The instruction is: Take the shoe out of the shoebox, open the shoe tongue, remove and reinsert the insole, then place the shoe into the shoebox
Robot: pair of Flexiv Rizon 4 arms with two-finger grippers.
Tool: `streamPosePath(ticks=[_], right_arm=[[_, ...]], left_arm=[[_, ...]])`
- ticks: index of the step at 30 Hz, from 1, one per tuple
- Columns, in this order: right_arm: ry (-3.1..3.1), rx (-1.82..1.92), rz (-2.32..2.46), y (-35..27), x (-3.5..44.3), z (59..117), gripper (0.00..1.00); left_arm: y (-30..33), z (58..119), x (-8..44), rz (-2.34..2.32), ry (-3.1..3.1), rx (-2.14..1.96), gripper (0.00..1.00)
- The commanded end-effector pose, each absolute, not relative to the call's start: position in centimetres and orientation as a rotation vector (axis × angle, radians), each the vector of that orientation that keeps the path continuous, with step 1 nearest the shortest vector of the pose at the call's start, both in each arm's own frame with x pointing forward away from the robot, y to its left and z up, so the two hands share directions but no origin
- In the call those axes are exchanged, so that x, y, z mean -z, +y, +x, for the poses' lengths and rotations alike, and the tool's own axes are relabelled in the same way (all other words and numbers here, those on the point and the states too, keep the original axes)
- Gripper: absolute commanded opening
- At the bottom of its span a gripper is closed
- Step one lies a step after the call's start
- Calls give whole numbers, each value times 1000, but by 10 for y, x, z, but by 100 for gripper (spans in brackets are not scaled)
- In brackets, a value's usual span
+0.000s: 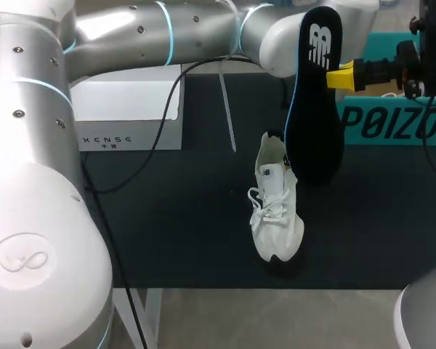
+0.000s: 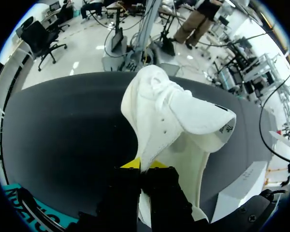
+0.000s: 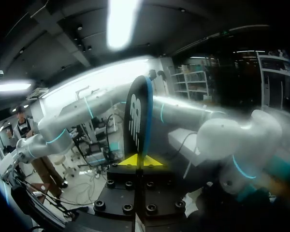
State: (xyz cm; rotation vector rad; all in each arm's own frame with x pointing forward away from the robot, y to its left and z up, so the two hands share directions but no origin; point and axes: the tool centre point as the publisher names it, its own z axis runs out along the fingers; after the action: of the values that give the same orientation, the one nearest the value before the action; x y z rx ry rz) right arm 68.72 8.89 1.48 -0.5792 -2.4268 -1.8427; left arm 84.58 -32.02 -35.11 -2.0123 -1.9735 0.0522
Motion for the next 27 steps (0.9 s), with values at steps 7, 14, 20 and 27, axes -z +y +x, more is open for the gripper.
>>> streamPosePath(ticks=[7, 14, 20, 27], right_arm=[[-2428, 1839, -581, 90, -14, 689, 0], [-2428, 1839, -581, 90, -14, 689, 0], [-2428, 1839, -581, 90, -14, 689, 0], [-2428, 1839, -581, 90, -14, 689, 0]], left_arm=[[-330, 851, 359, -1957, -2032, -64, 100], [-329, 855, 330, -2030, -2146, -178, 100], [-319, 874, 267, -2197, -2589, -531, 100], [-256, 889, 224, -2115, -3012, -1145, 100]])
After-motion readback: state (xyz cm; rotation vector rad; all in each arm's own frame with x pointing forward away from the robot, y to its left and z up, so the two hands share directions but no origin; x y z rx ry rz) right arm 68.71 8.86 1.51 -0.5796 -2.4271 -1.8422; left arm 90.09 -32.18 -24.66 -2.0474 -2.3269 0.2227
